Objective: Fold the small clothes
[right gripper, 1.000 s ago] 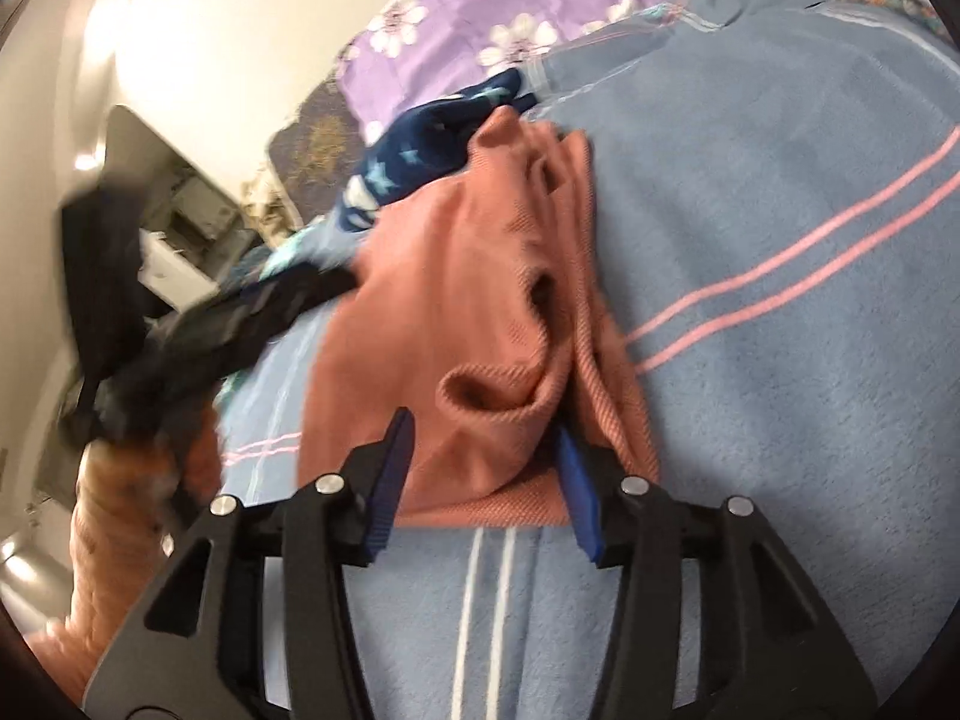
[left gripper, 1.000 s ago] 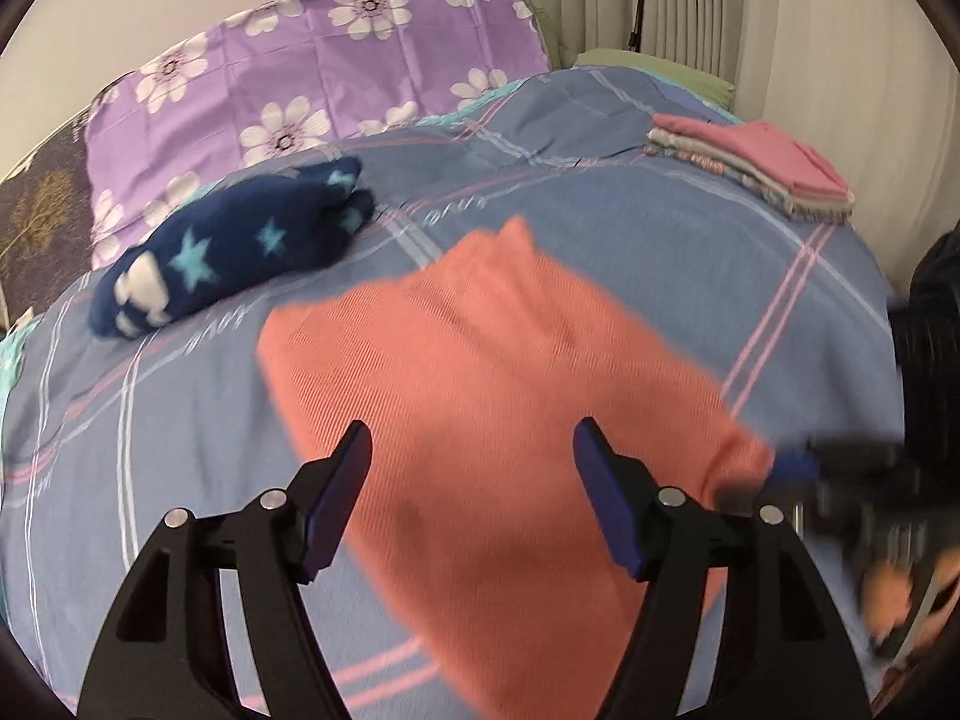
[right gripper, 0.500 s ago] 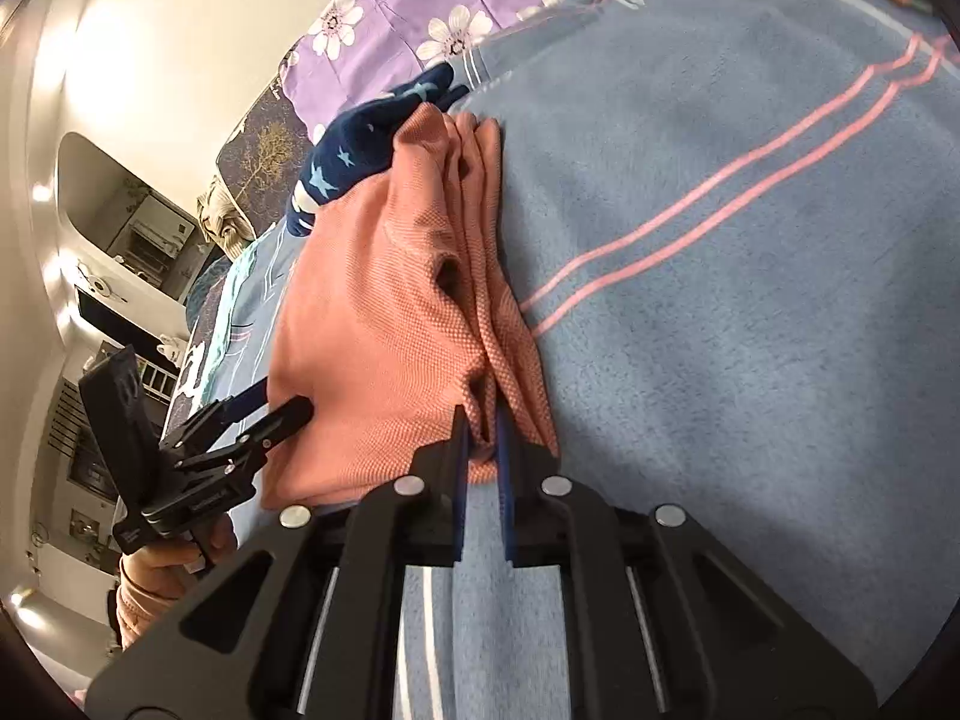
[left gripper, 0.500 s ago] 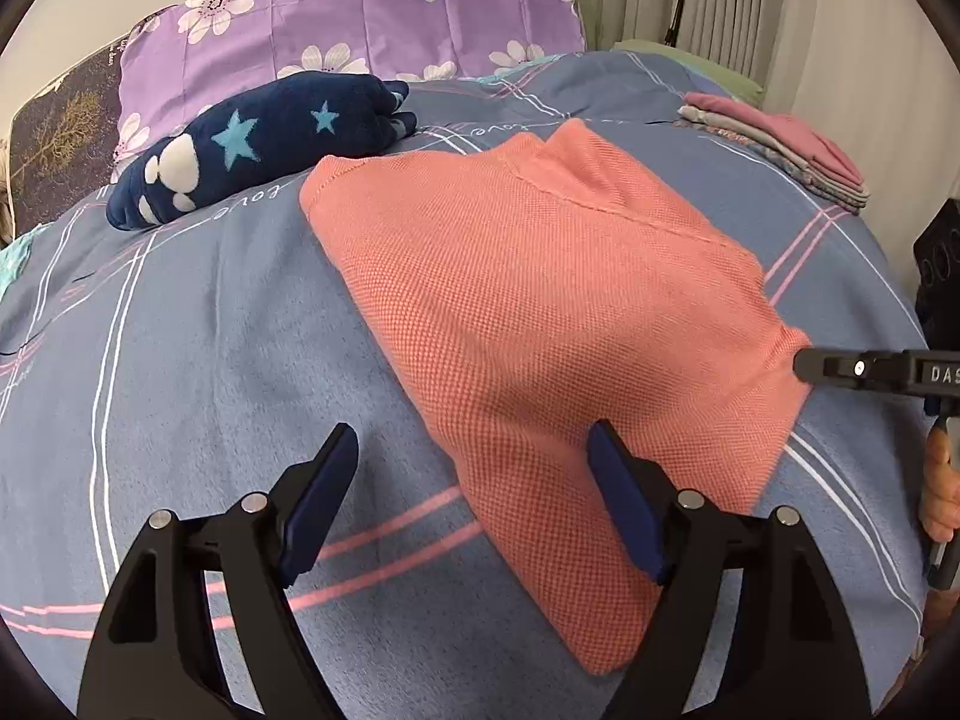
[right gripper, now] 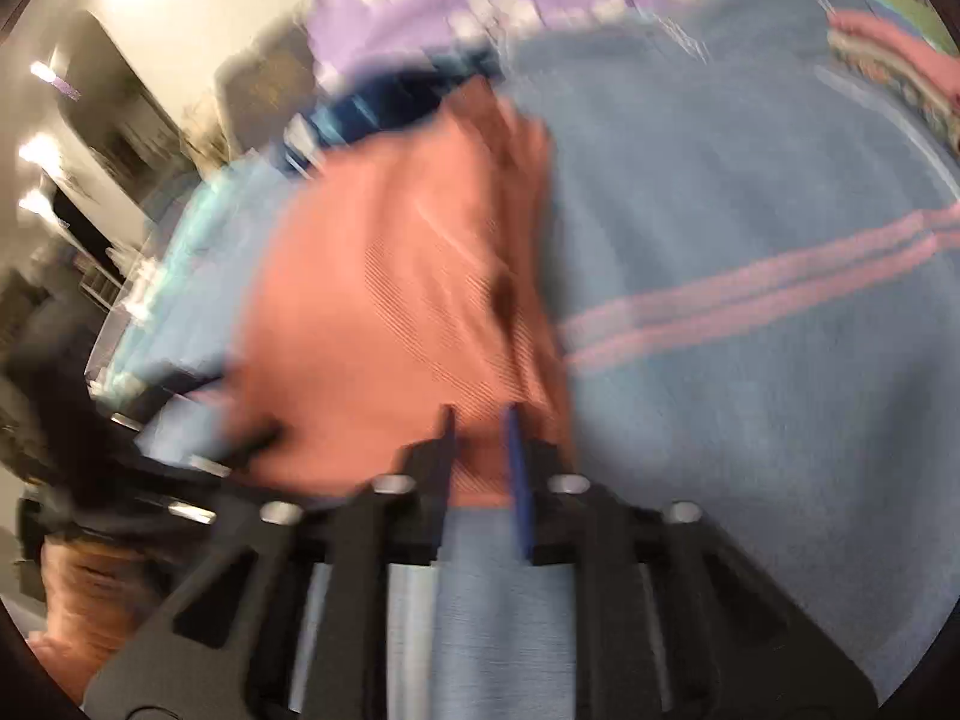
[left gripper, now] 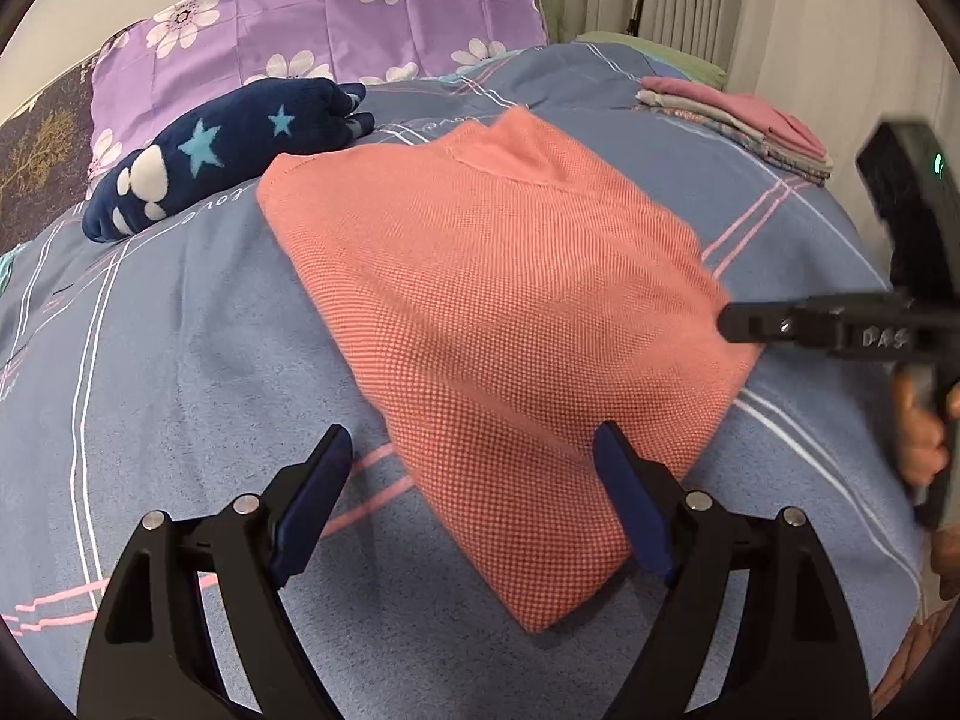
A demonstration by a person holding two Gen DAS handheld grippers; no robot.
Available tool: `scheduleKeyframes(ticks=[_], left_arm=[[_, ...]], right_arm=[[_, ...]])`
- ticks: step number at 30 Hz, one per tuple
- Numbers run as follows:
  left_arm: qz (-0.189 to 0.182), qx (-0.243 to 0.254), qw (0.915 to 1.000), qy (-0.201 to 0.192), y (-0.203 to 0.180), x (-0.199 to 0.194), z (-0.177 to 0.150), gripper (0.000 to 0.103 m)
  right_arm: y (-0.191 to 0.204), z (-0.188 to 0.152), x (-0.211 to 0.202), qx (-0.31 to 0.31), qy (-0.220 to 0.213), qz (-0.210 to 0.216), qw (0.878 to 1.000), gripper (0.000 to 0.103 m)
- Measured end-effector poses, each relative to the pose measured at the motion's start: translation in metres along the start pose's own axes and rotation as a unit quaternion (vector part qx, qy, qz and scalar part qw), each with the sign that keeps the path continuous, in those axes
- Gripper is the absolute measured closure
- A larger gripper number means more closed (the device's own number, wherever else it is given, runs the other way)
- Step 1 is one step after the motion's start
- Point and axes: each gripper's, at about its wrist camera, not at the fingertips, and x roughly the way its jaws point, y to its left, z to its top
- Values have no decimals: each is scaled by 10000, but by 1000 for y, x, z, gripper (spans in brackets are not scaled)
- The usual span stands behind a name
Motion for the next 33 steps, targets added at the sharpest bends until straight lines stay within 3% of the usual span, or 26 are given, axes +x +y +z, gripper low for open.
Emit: scheduleKeyframes(ticks=[2,4,7,8,10,12,15,19,21,24,28,31,33], left_arm=[[36,-20,9997,-246,5,-12,6,22],[31,15,9987,-503,8,-22,19,53],[-111,-23,9973,-731,10,-26,40,81],[-239,-17,9973,-697,11,-20,46,83],[-393,0,9983,-442,8,-1,47,83],[-456,15,9990,-31,3,26,40,82],[-343,211,9990,-209,-7,30,32,72],[-484,490,9975,-185,-19,33,29,44],[-187,751,9968,-181,-32,35,27,43],[43,896,9957,-232,-39,34,25,43],[-151,757,9967,-264,-29,32,26,44],[-107,802,9964,-263,-32,32,26,43],[-70,828,9962,-270,-33,32,26,43]], right_arm=[[0,1,-6,-47,86,12,10000,99],[-1,7,-11,-3,143,6,9999,93],[-1,27,-18,39,-57,73,9999,84],[-1,37,-21,30,-170,105,9998,84],[0,59,-23,-35,-333,194,9993,80],[3,81,-19,-43,-395,252,9989,66],[6,114,1,-90,-327,241,9991,60],[14,150,41,-198,-21,-23,9998,49],[17,160,60,-277,106,-267,9992,48],[20,165,82,-419,272,-215,9985,98],[20,166,45,-425,-617,745,9944,98],[9,170,47,-450,-849,306,9949,97],[-6,172,76,-436,-393,-272,9979,91]])
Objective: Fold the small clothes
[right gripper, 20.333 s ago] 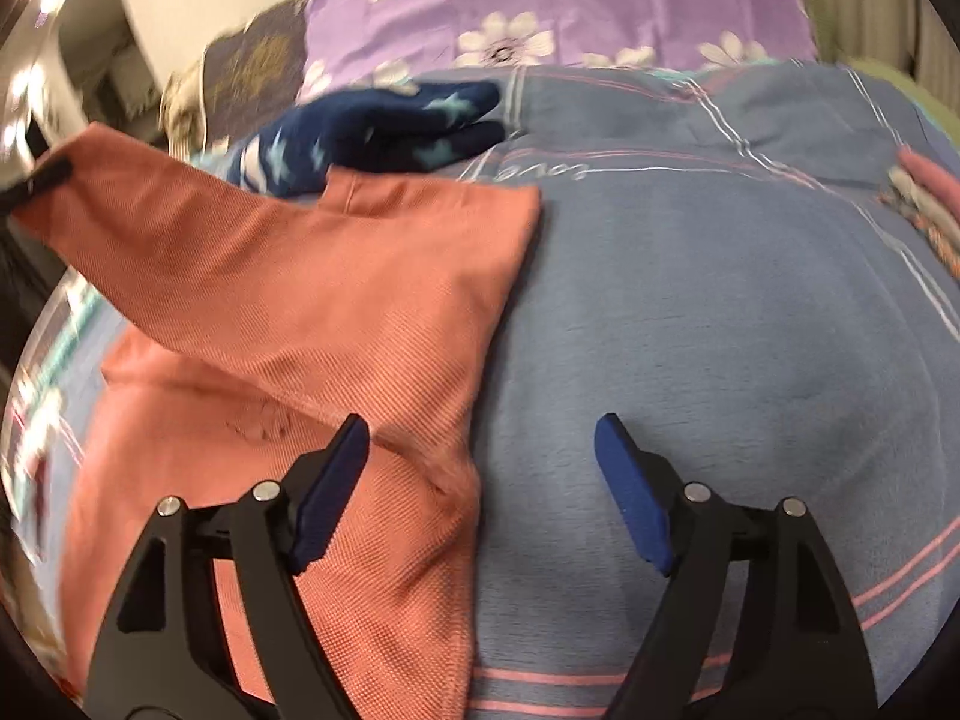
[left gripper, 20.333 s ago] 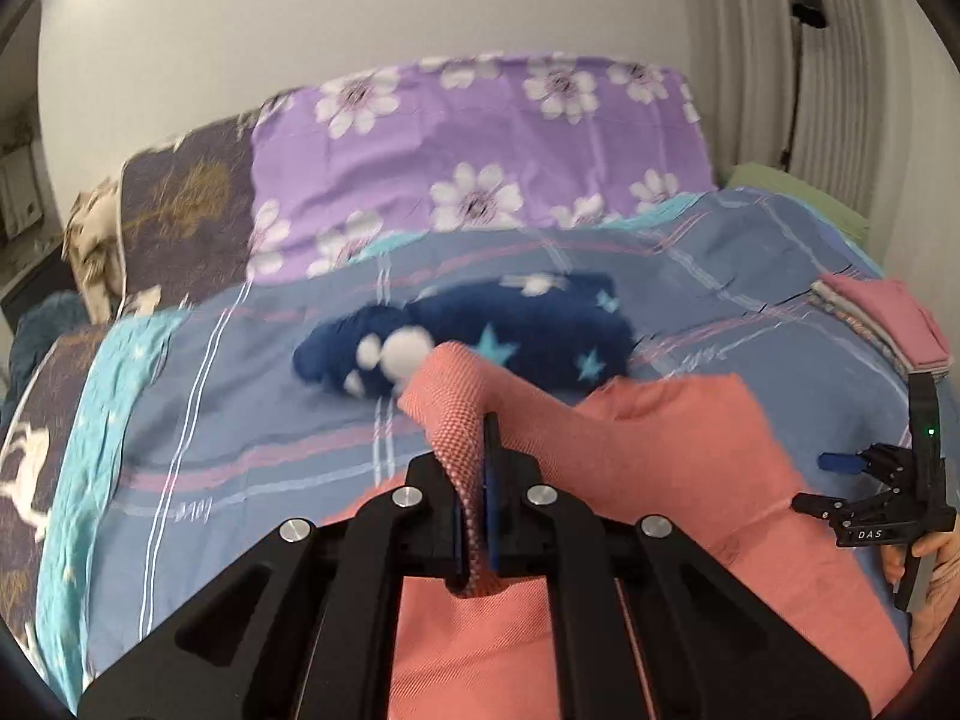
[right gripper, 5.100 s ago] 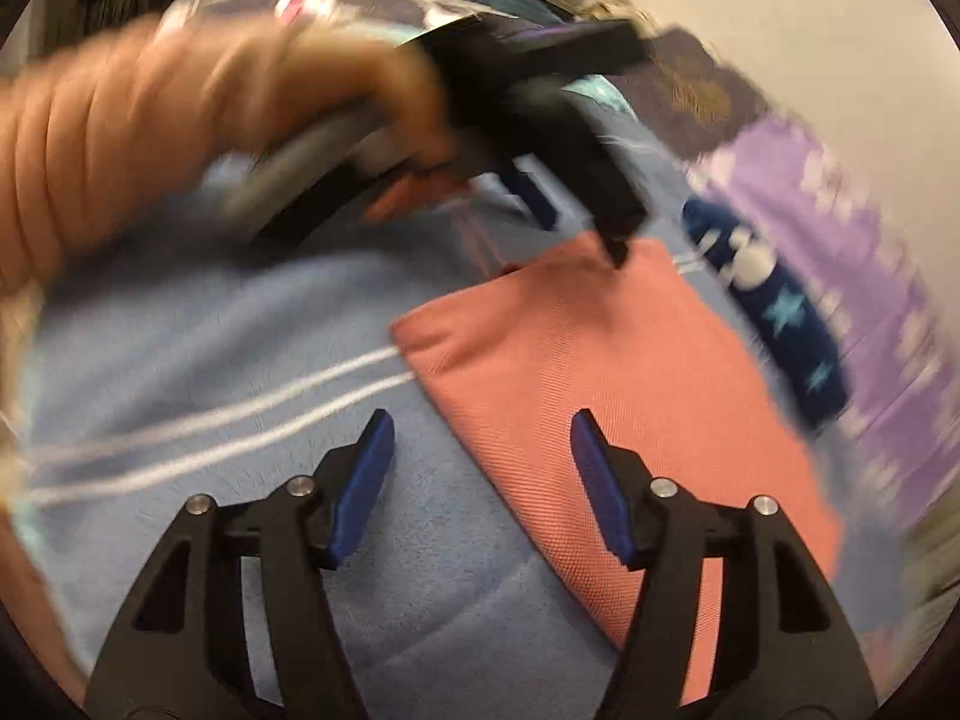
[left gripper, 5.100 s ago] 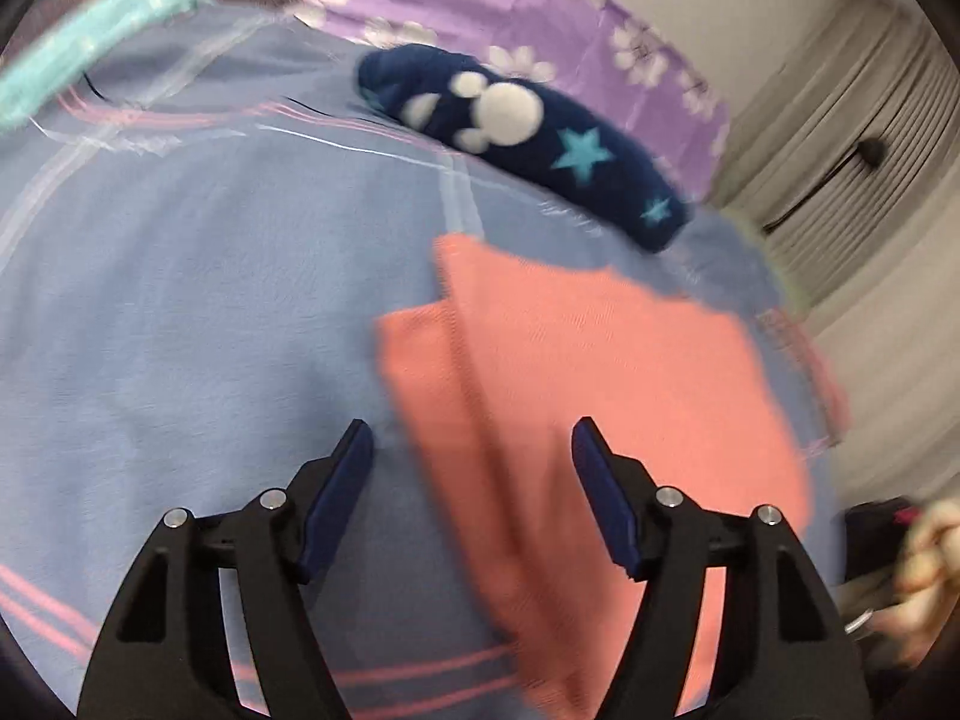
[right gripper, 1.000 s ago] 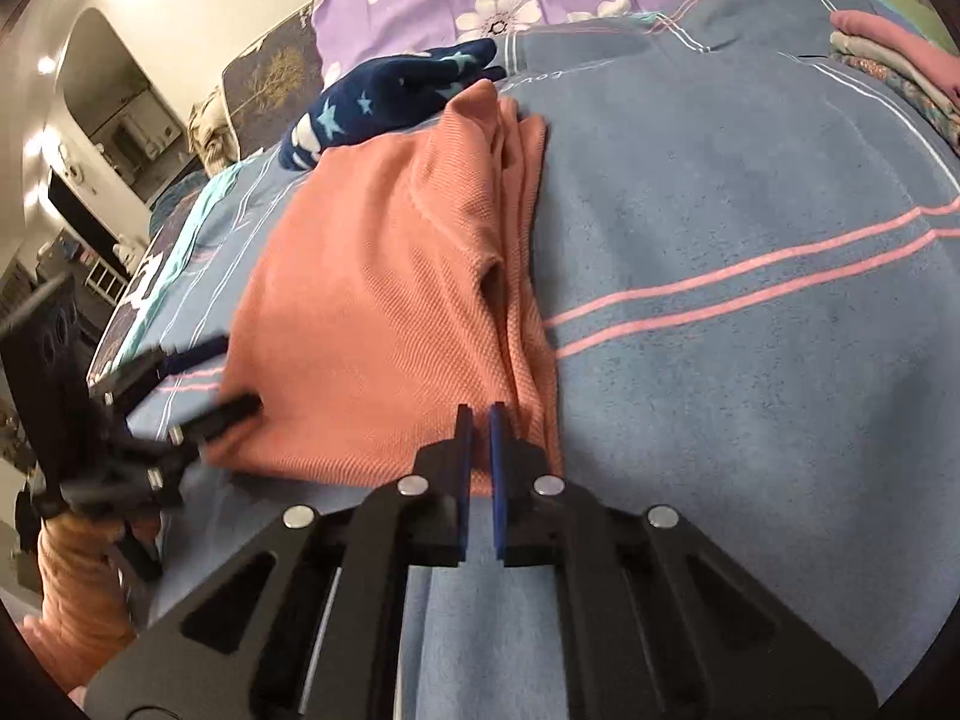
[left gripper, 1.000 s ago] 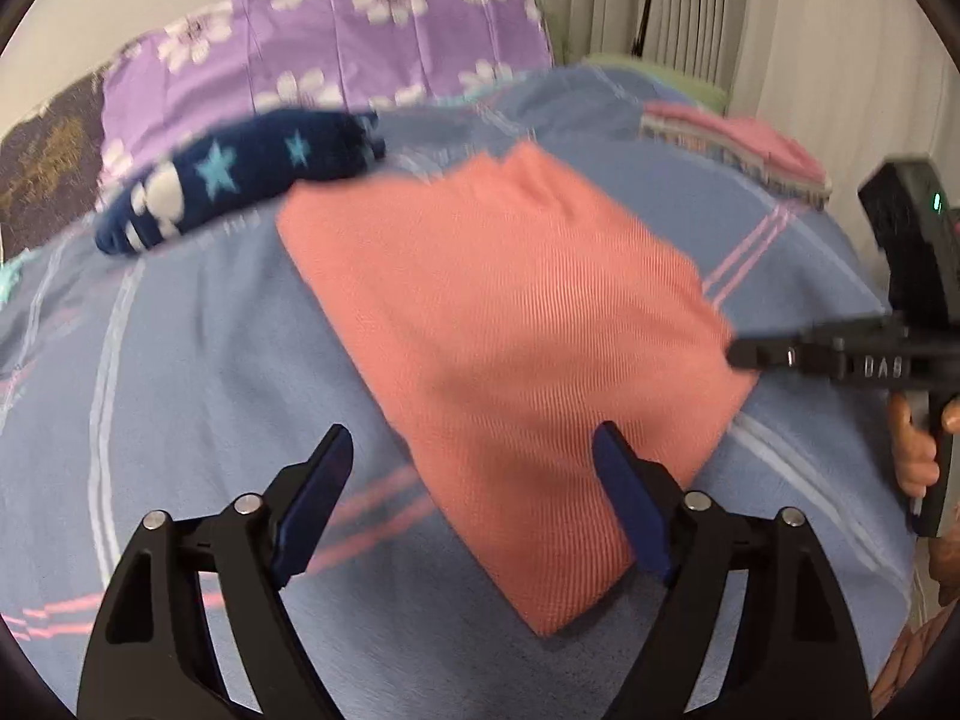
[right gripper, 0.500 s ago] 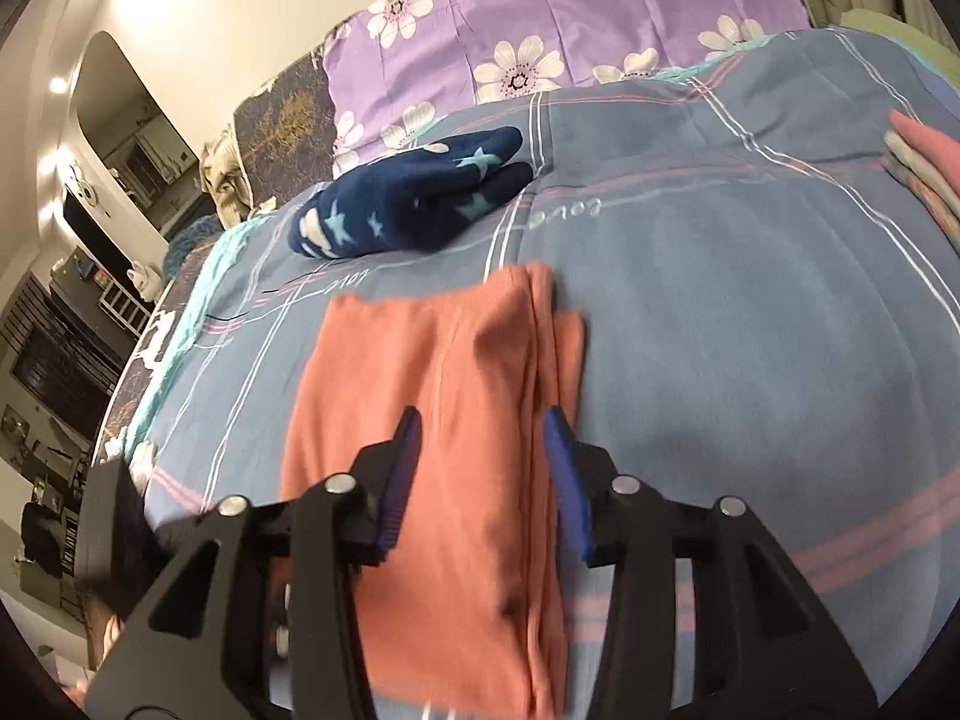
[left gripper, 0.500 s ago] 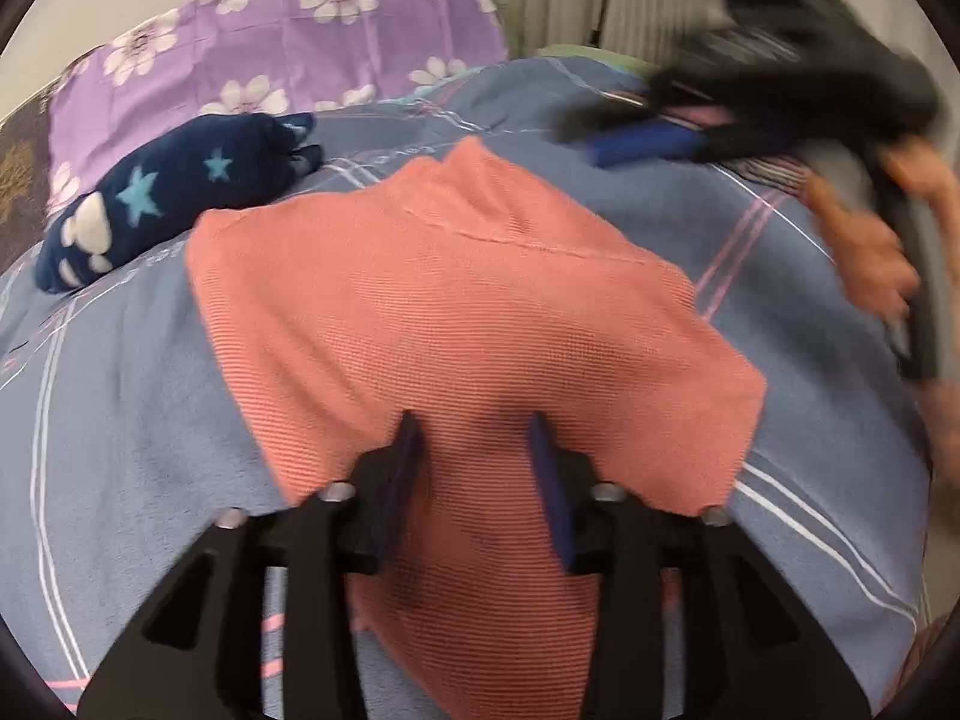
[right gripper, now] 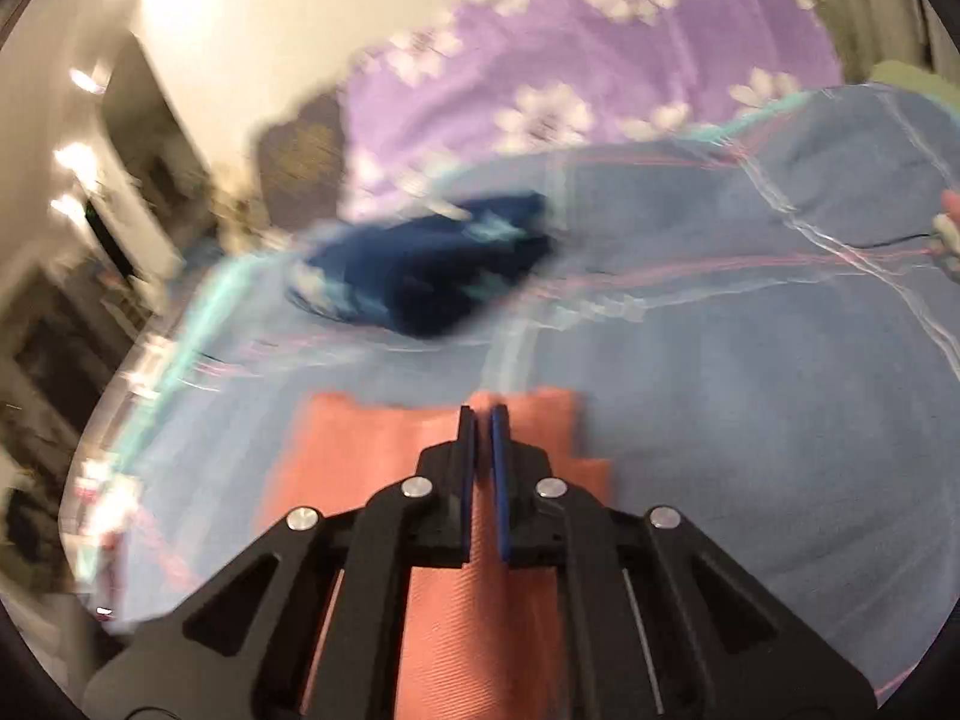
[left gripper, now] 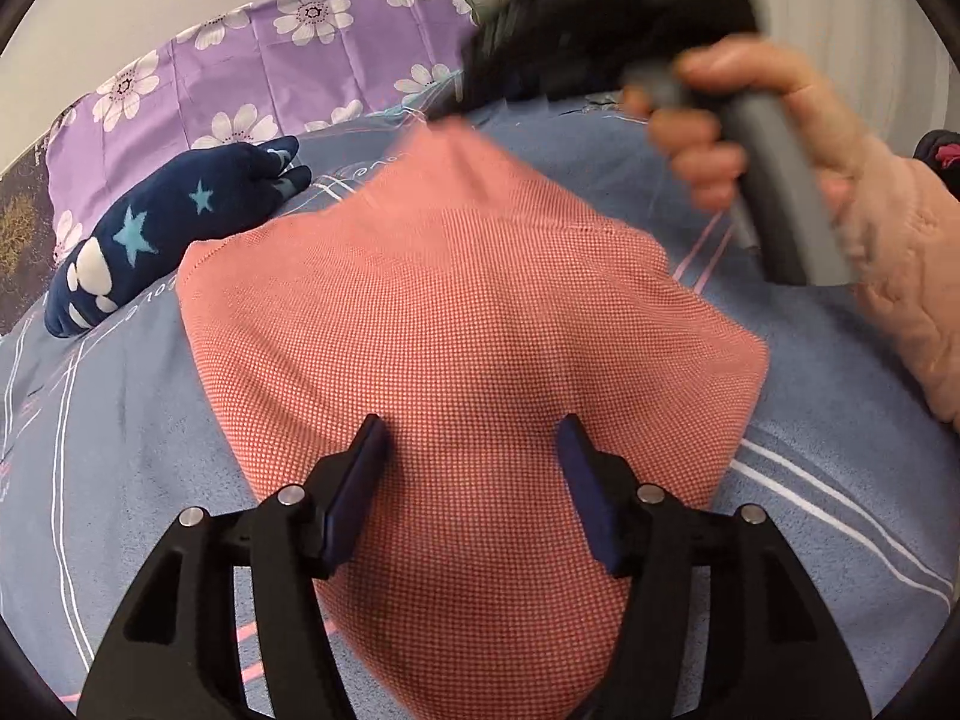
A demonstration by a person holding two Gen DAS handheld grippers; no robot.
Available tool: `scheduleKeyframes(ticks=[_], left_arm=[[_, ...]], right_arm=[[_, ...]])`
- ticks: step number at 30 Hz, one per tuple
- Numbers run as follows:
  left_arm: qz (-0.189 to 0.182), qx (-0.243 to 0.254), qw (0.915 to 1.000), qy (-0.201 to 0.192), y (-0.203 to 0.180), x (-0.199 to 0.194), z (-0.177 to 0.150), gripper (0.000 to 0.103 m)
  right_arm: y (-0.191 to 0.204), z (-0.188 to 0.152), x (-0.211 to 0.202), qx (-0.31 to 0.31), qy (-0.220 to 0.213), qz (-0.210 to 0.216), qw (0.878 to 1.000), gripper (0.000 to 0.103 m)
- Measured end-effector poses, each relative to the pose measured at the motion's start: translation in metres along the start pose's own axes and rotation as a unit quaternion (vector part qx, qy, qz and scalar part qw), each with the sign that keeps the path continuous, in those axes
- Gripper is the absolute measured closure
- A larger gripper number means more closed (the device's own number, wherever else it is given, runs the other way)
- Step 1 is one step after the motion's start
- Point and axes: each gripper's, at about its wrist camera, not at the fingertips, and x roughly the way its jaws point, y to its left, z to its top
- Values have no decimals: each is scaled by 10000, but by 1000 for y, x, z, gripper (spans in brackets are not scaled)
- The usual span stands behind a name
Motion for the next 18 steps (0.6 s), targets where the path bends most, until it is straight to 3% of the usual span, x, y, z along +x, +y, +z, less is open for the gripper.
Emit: scheduleKeyframes(ticks=[2,5,7,9,11,12,14,15,16,18], left_arm=[[30,2,10000,-23,0,0,0,42],[83,38,10000,-23,-2,-1,-1,42],[94,47,9999,-18,-2,0,-1,42],[86,39,10000,-20,-1,0,-1,42],[85,40,10000,-21,-2,-1,-1,42],[80,38,10000,-23,-2,-1,-1,42],[60,27,10000,-30,-1,-1,-1,42],[37,26,10000,-34,-1,-1,-1,42],[31,23,10000,-34,-1,0,-1,42],[-4,-3,10000,-45,0,-1,-2,42]], right_arm=[[-16,-8,14,269,266,-246,9990,91],[-17,-11,-9,527,-131,-41,9985,91],[-6,-14,-28,378,-349,98,9986,91],[17,-24,-50,-76,-430,606,9972,91],[34,-38,-53,-379,-143,1050,9936,91],[39,-45,-49,-476,66,997,9939,89],[42,-63,-25,-699,530,139,9960,90],[39,-74,-12,-822,480,-185,9953,90],[38,-81,-12,-955,153,-175,9952,90],[41,-80,-15,-994,155,-264,9946,89]])
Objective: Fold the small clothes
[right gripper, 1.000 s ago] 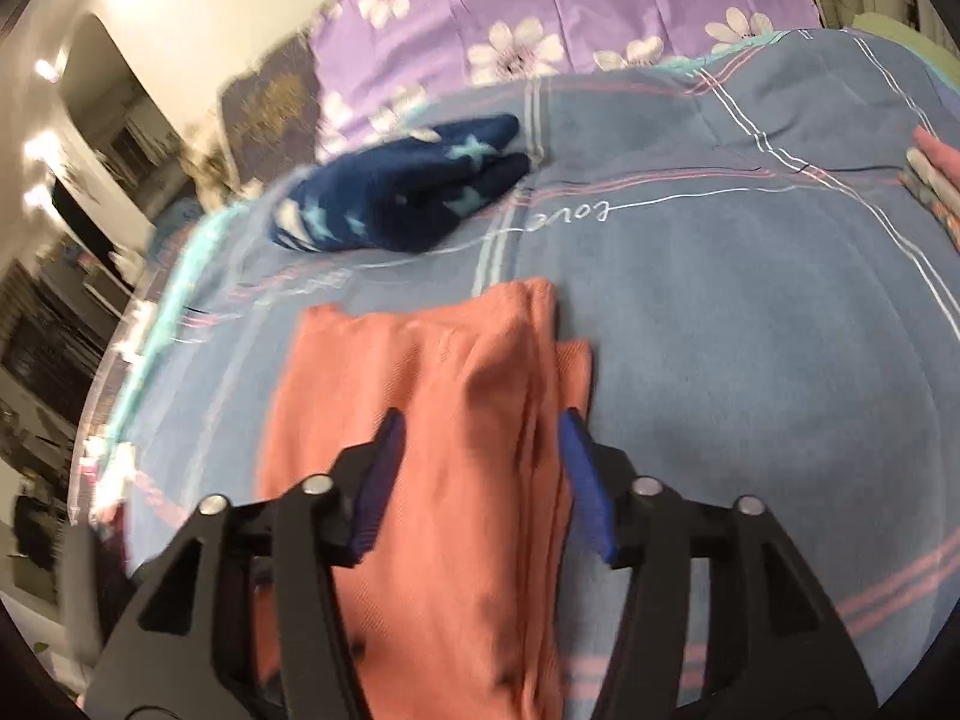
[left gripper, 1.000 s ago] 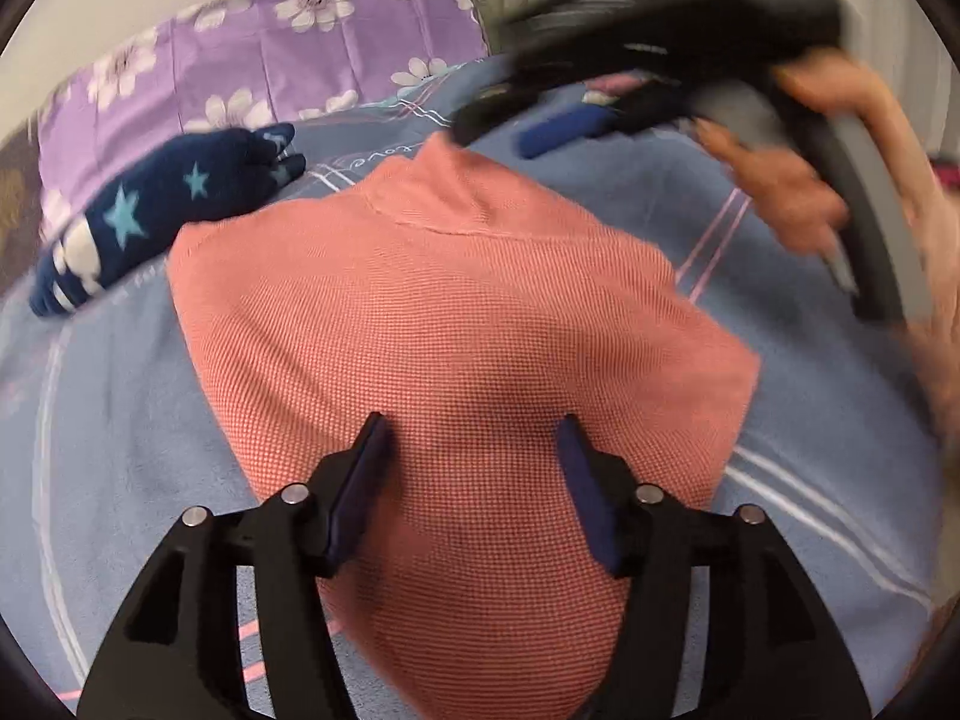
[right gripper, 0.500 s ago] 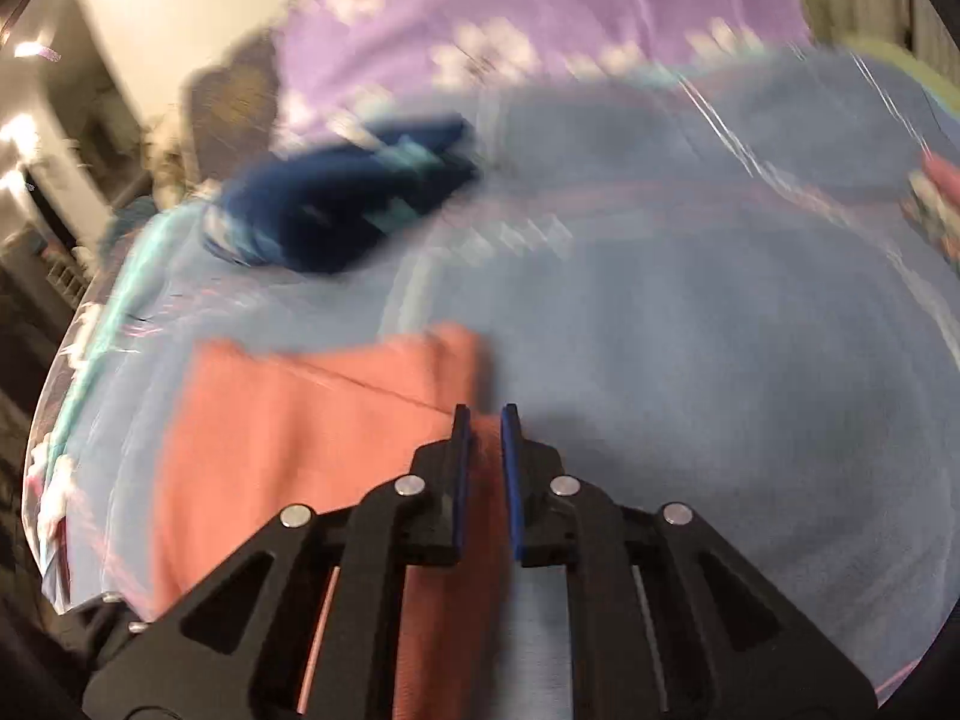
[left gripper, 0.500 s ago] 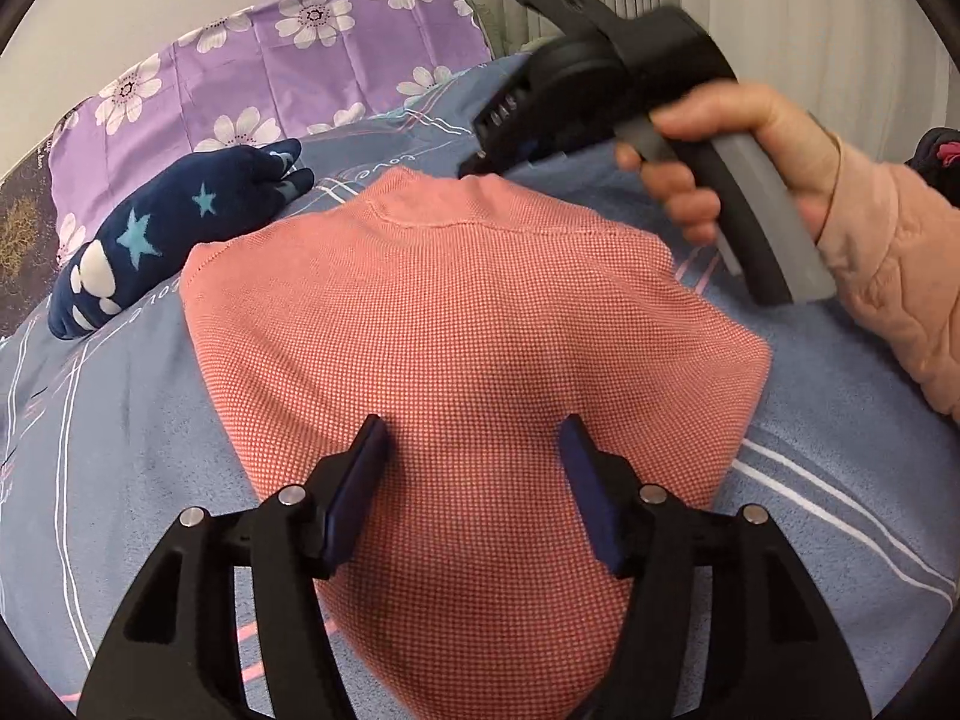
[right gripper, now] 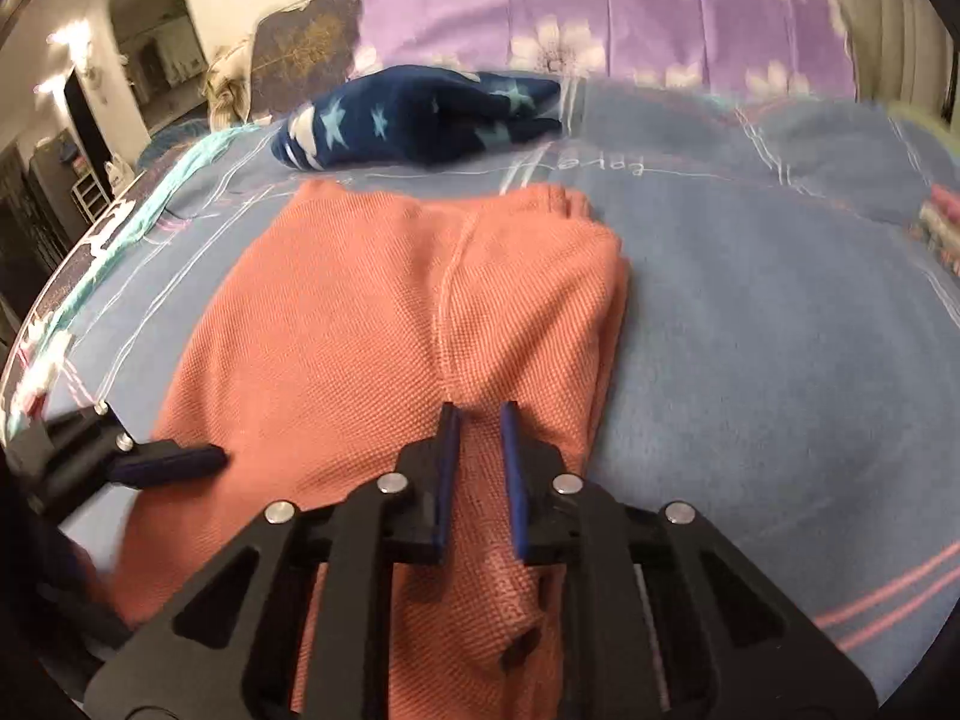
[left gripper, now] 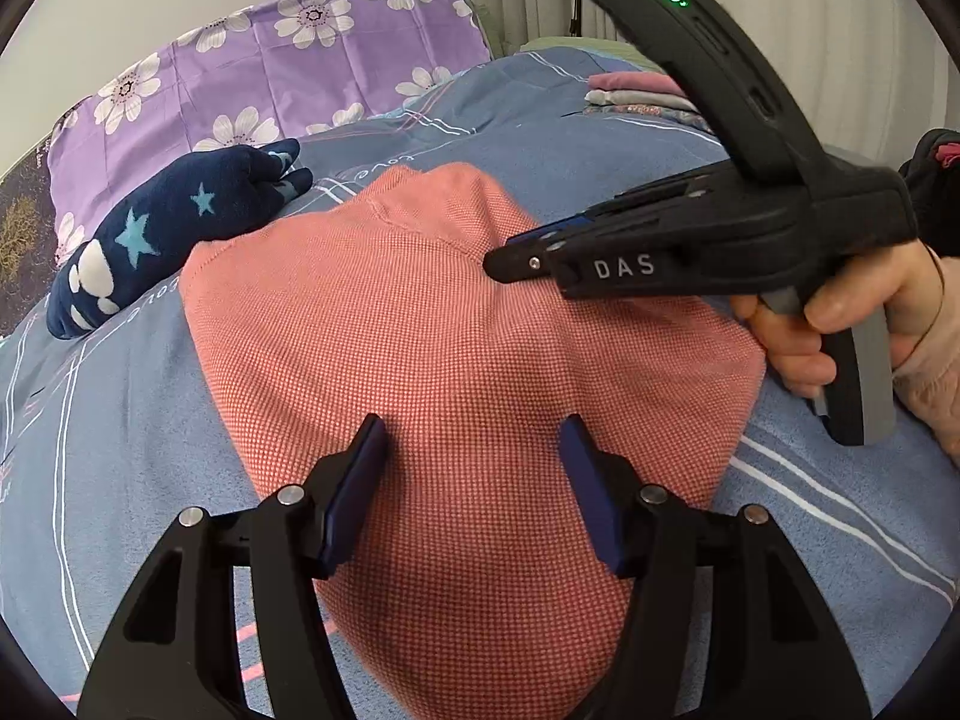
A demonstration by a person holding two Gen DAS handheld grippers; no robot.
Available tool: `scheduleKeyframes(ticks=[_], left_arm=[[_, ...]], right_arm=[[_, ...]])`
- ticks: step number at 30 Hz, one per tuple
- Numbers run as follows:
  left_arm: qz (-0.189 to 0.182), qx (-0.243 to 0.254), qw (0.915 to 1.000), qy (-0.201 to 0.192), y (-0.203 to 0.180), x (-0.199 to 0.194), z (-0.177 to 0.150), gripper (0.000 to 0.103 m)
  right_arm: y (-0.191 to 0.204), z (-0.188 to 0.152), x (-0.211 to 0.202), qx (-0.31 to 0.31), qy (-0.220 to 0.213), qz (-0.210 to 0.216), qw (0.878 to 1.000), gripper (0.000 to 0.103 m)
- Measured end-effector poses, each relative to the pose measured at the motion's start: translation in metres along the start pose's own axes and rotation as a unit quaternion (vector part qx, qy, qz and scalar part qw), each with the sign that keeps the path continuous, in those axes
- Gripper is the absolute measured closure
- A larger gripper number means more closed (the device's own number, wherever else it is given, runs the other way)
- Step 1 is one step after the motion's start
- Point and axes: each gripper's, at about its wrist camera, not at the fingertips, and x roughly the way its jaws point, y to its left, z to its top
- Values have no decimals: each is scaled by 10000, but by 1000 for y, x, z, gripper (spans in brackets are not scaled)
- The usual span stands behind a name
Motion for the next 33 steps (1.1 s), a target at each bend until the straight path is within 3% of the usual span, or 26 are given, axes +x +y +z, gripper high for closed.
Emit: scheduleKeyframes(ticks=[3,8,10,12,14,16,17,22,24,26,27,30,33], left_arm=[[-41,-37,10000,-17,2,0,0,42],[-193,-203,9996,-71,7,-15,1,43],[-350,-257,9989,-195,11,-31,0,43],[-176,-205,9989,-382,15,-47,-1,43],[-33,-280,9991,-327,22,-46,-3,43],[-136,-445,9989,-44,26,-34,-10,43],[-165,-349,9992,109,22,-26,-17,42],[74,82,9999,132,4,-29,-19,36],[-89,-51,9998,150,12,-36,-17,35],[-179,-266,9995,68,27,-43,-14,33],[-113,-371,9992,44,35,-44,-11,32],[56,-875,9961,72,66,-37,0,31],[-400,-1615,9859,193,95,-18,5,31]], right_arm=[[7,-1,-1,-153,-43,-230,9996,86],[1,-3,-17,36,-117,-184,9998,87],[7,-8,-39,-72,-369,-111,9992,87],[13,-16,-60,-320,-605,-5,9977,87],[16,-23,-60,-387,-403,117,9984,85],[16,-40,-39,-445,144,-101,9989,84],[17,-48,-36,-511,60,-146,9986,84],[17,-43,-43,-396,76,-63,9992,78],[11,-38,-52,-222,71,209,9995,68],[2,-29,-64,-8,-49,409,9991,46],[-5,-24,-70,114,-133,325,9993,40],[-27,-9,-60,433,93,353,9984,39],[-43,-5,-39,880,479,629,9930,39]])
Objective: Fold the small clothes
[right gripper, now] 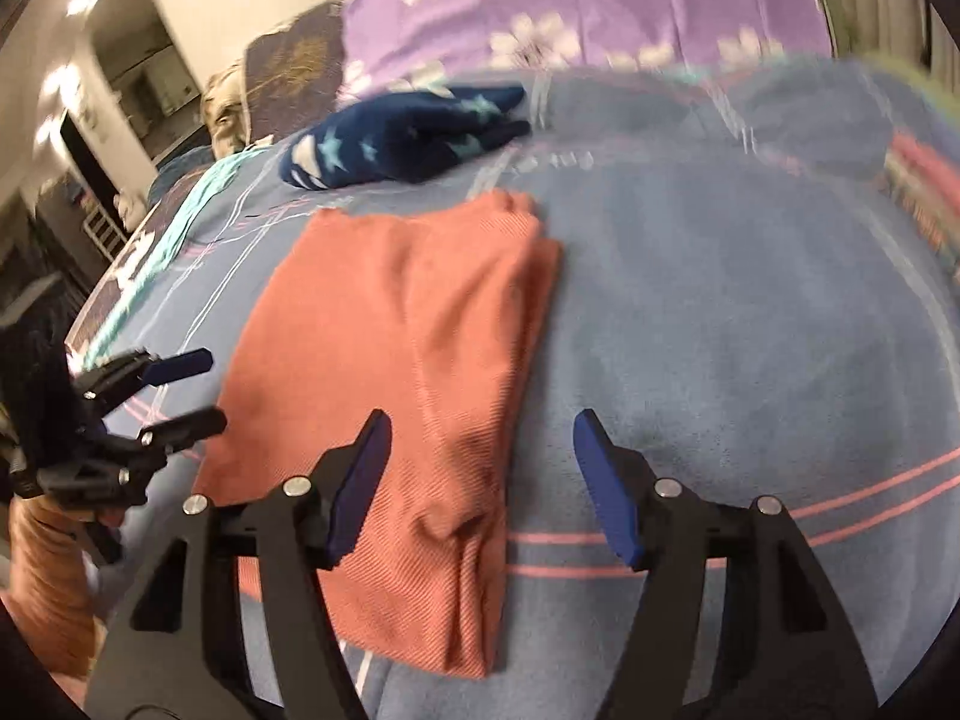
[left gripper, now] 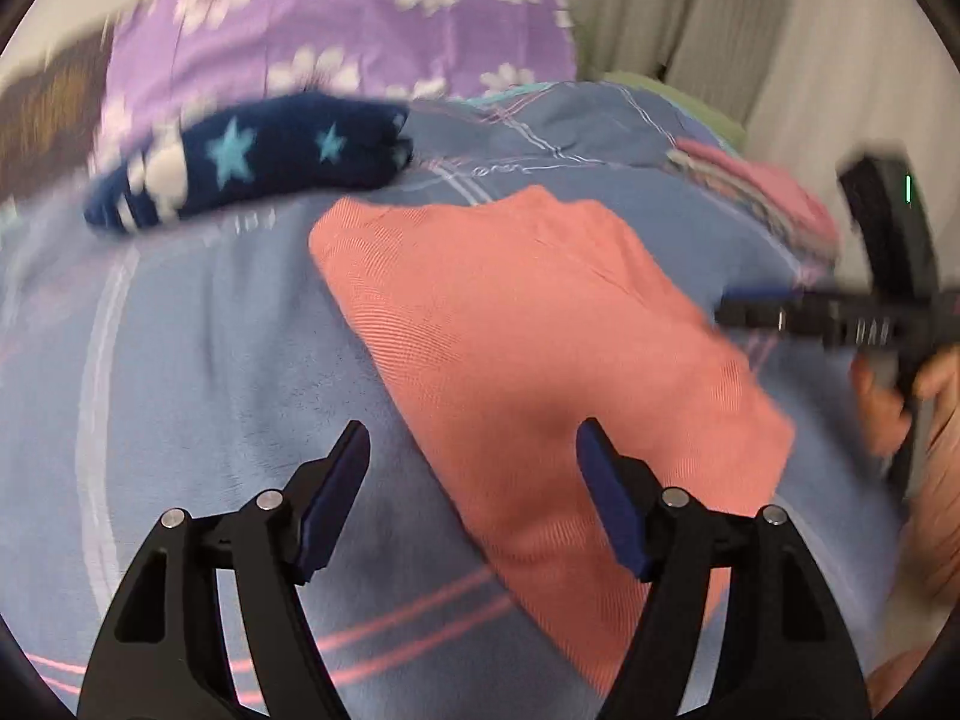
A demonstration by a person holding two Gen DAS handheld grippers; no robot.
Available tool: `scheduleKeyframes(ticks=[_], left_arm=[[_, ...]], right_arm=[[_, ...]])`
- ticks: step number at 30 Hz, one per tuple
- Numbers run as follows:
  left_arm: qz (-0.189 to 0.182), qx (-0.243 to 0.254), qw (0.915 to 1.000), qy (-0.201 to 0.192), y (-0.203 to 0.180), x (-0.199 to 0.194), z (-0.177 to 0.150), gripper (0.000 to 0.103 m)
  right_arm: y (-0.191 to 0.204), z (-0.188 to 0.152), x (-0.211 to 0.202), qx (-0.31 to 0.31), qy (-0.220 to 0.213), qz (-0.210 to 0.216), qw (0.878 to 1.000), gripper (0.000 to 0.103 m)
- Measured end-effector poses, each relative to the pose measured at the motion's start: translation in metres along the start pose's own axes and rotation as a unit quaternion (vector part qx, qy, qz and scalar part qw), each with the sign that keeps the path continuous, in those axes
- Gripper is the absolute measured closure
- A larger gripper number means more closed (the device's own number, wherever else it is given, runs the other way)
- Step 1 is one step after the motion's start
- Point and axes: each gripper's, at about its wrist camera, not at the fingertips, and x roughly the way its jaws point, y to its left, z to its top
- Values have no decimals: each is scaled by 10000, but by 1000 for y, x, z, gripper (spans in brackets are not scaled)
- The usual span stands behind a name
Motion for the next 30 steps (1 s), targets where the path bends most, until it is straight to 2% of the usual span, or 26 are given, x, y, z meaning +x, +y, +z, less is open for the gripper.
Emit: scheduleKeyframes(ticks=[2,6,13,20,23,24,26,28,30], left_arm=[[-176,-320,9993,129,9,15,5,31],[-444,-379,9979,278,10,35,8,27],[-626,-471,9965,296,13,53,23,25],[-610,-449,9967,295,15,61,30,27],[-596,-544,9964,250,17,64,34,34],[-557,-590,9965,217,18,64,34,41],[-439,-602,9971,138,17,62,33,49],[-318,-507,9982,22,13,57,32,62],[-209,-434,9988,-83,8,51,33,69]], right_arm=[[-5,0,10,125,148,115,9997,39],[-7,3,24,146,234,252,9993,37],[-6,21,38,66,354,382,9986,37],[-2,34,54,1,390,586,9975,37],[-2,39,60,81,377,681,9969,39],[-2,40,61,97,354,672,9971,41],[2,40,60,74,298,653,9974,63],[14,37,50,-207,88,427,9988,73],[27,34,40,-588,-124,187,9980,76]])
